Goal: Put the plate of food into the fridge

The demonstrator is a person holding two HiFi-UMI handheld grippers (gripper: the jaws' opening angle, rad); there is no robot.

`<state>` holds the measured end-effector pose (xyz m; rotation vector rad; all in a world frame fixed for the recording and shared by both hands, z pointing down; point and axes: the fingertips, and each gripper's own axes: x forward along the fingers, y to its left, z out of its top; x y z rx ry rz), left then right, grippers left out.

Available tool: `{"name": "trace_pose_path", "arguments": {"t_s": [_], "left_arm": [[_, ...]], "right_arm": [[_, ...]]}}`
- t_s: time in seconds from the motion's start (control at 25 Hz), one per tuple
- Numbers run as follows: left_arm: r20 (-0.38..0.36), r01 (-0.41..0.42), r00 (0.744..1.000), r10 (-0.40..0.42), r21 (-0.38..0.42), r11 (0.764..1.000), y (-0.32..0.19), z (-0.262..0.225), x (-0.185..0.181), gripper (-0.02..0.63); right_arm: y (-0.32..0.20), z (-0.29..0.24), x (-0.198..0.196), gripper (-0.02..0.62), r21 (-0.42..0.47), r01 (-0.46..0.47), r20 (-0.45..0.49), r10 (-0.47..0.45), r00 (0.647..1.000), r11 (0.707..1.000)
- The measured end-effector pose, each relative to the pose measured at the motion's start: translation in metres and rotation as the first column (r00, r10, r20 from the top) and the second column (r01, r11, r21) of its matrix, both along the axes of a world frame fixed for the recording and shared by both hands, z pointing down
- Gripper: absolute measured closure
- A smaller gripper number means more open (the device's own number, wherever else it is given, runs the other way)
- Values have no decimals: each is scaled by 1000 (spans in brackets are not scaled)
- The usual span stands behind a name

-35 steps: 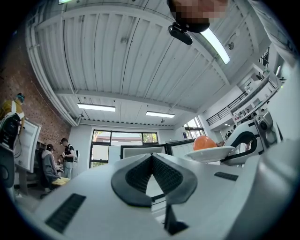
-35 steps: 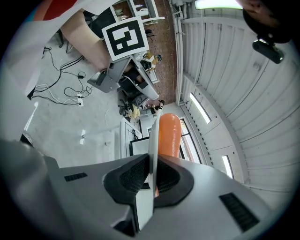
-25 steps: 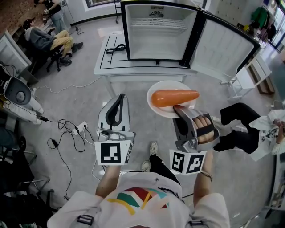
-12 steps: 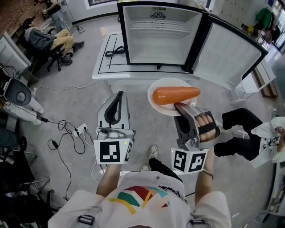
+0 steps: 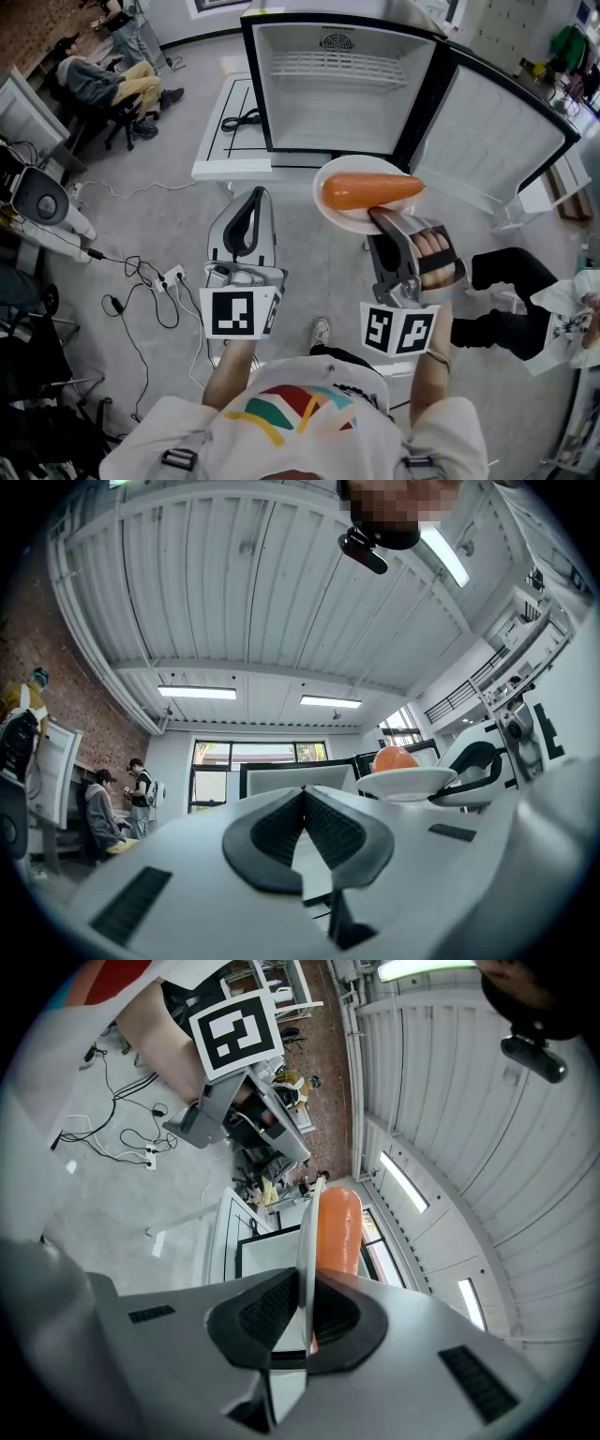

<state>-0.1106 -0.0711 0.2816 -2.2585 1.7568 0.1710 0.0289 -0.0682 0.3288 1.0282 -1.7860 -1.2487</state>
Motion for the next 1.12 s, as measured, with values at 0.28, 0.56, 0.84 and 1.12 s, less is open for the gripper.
{"name": "trace_pose_path", "arguments": {"t_s": [0.28, 0.56, 0.84, 1.12], "left_arm": [[8, 46, 999, -45, -12, 999, -31, 1, 6, 600], [10, 102, 995, -102, -46, 994, -46, 7, -2, 600], [11, 82, 997, -81, -34, 996, -81, 6, 6, 600], [-16, 27, 1000, -27, -11, 1000, -144, 1, 13, 600]], "right_arm": [[-39, 1, 6, 571, -22, 40, 6, -40, 999, 999], [-61, 5, 4, 571, -40, 79, 19, -79, 997, 996], [-92, 7, 8, 571, -34, 67, 24, -66, 998, 997], [-145, 10, 13, 571, -44, 23, -21, -24, 999, 999]]}}
